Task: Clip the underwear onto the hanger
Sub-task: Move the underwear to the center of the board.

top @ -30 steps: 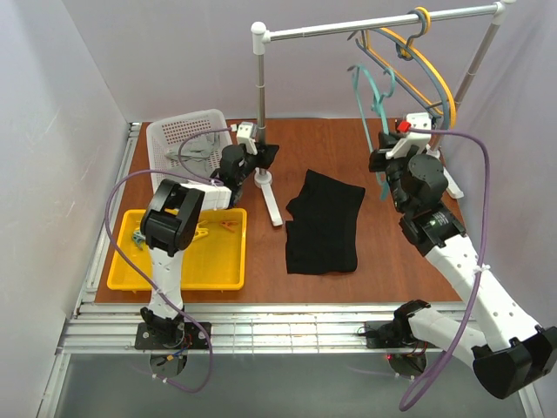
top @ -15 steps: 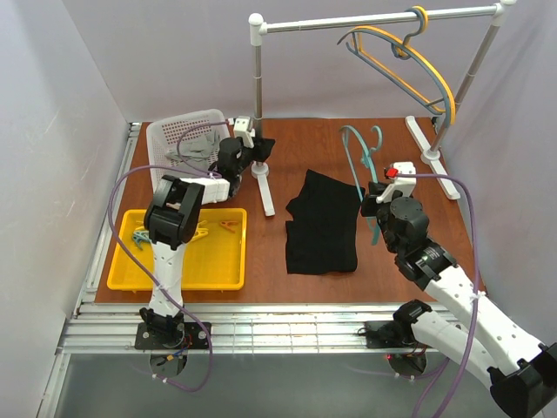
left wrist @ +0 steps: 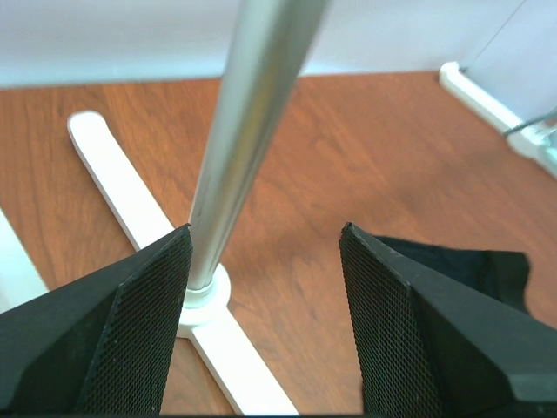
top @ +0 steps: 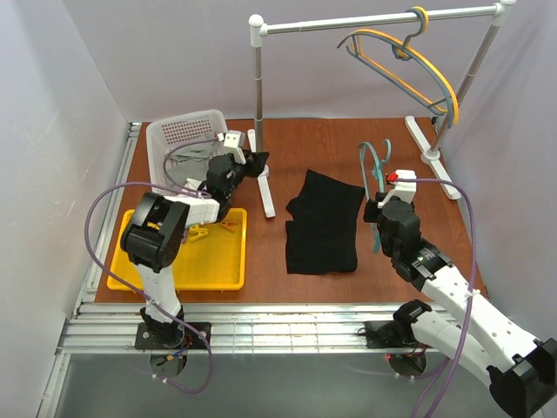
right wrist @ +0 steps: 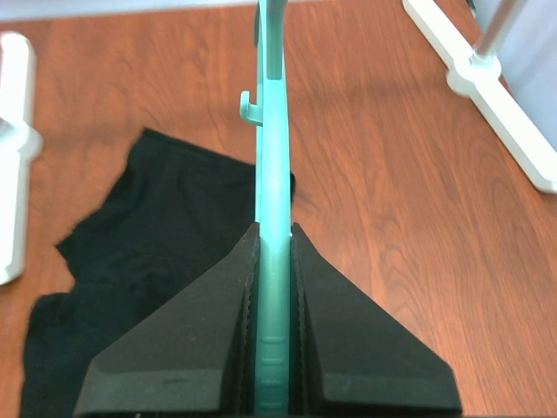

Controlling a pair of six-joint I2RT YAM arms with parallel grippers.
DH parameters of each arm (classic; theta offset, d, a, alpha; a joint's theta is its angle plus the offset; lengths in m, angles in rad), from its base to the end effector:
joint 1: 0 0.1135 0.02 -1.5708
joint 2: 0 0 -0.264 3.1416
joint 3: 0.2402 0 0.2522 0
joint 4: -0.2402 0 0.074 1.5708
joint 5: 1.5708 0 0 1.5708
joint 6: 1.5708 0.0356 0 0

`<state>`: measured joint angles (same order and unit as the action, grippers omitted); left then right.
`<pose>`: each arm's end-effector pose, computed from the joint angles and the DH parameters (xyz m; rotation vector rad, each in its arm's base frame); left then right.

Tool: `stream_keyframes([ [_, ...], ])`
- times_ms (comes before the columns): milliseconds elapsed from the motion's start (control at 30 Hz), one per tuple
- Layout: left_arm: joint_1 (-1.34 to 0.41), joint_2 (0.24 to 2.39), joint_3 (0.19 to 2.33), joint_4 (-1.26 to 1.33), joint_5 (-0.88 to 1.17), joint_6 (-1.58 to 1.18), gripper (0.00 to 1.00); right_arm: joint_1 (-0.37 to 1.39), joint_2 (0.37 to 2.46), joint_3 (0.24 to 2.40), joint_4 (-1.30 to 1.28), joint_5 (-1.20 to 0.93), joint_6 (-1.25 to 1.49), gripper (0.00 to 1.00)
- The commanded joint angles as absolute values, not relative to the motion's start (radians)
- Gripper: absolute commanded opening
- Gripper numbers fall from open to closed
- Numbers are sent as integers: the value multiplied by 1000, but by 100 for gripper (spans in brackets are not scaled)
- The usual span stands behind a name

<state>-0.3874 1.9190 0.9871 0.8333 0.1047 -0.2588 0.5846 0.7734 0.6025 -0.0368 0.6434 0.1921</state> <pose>0.3812 -0.1595 0.1900 0.1897 1.6906 -0.5733 0.1644 0.0832 0.2943 0.1177 1.7325 -0.0021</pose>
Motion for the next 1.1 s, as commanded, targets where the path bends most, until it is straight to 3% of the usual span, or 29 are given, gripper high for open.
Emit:
stream_keyframes([
  [0,-409,1786,937,897,64,-233,62,586,790,595,-52,719,230,1],
  [267,-457,1606,769,914,-58,-230,62,586,834,558,-118,733,336,1],
  [567,-702,1443,578,969,-104,-138,59,609,828,515,-140,744,400,1],
  [1067,-876,1946,804,986,52,-210,56,637,897,420,-224,637,526,1],
])
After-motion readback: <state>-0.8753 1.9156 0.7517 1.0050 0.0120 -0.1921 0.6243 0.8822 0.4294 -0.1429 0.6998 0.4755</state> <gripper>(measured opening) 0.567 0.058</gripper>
